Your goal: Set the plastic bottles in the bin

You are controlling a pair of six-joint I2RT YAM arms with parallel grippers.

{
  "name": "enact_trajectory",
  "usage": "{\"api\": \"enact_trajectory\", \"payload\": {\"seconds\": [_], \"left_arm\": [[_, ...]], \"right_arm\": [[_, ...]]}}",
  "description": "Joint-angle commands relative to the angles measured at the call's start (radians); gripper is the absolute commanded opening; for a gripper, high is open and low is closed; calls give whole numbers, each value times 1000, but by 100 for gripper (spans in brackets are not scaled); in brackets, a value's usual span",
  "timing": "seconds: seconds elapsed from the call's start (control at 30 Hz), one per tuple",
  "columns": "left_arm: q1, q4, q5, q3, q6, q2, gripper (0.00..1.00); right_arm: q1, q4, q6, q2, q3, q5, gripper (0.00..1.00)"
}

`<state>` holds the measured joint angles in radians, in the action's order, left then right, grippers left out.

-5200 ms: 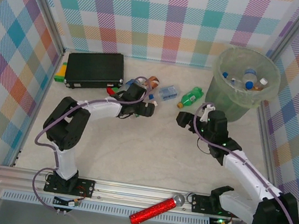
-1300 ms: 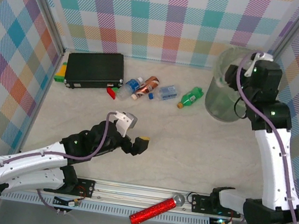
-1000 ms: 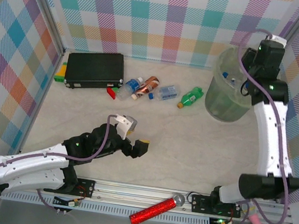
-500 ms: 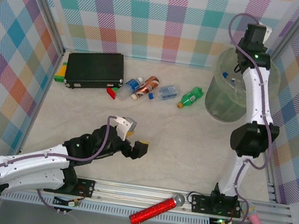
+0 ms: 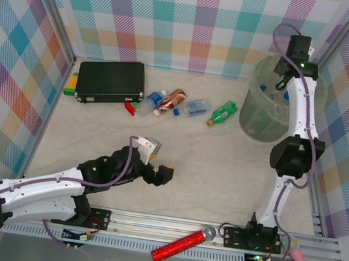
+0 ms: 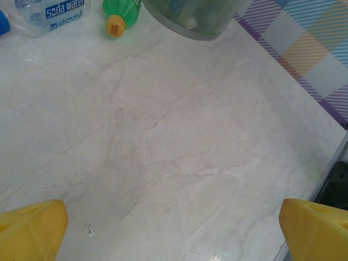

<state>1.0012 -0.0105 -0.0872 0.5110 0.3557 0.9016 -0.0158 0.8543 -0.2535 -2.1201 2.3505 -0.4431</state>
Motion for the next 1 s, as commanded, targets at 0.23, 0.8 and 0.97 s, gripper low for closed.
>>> {"api": "enact_trajectory", "payload": {"seconds": [0.23,0.8,0.97], "left_arm": [[13,-56,6,-20,21,-6,100],[13,-108,19,-55,31,12,99],[13,-111,13,-59,26,13,100]], "right_arm": [[-36,177,13,-84,101,42,53],[-91,128,14,57,74,-26,52],[-107,181,5,-2,67,45,53]]}}
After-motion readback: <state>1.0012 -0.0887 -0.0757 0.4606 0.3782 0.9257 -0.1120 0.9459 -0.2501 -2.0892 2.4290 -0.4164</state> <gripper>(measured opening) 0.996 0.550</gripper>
